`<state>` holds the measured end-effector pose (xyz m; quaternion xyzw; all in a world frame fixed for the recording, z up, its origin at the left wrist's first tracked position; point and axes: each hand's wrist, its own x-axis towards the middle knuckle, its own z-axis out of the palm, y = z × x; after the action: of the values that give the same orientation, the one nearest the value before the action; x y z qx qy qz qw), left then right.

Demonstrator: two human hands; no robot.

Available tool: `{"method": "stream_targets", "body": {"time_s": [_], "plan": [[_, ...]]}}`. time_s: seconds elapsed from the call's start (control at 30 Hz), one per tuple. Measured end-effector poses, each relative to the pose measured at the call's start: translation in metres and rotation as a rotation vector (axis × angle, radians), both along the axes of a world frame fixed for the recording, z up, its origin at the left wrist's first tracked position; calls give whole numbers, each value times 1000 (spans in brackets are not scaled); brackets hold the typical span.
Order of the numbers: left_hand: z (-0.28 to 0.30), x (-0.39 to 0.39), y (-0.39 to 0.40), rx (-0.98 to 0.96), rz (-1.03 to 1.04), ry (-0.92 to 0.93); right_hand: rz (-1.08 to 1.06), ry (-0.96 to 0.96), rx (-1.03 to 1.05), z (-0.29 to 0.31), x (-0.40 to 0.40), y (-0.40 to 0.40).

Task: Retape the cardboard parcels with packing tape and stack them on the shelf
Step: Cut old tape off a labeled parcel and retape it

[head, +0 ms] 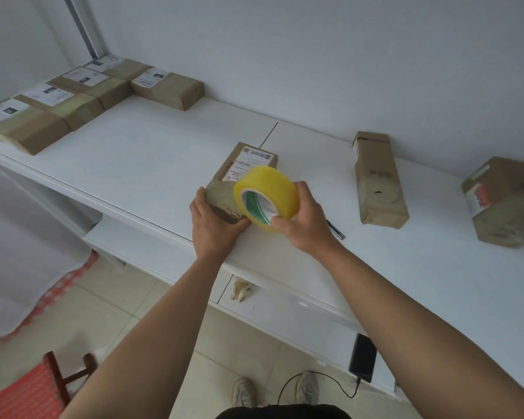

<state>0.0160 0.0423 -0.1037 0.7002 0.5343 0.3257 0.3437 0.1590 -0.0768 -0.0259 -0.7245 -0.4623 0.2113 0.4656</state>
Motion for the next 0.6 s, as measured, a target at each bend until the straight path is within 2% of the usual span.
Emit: {"method": "stream_targets", "body": {"time_s": [0.33, 0.6], "plan": [[1, -4, 5, 112, -25, 21, -36, -160, -150, 11, 32, -46], [1, -4, 5, 110, -11, 50, -9, -159, -206, 6, 36, -41]]}}
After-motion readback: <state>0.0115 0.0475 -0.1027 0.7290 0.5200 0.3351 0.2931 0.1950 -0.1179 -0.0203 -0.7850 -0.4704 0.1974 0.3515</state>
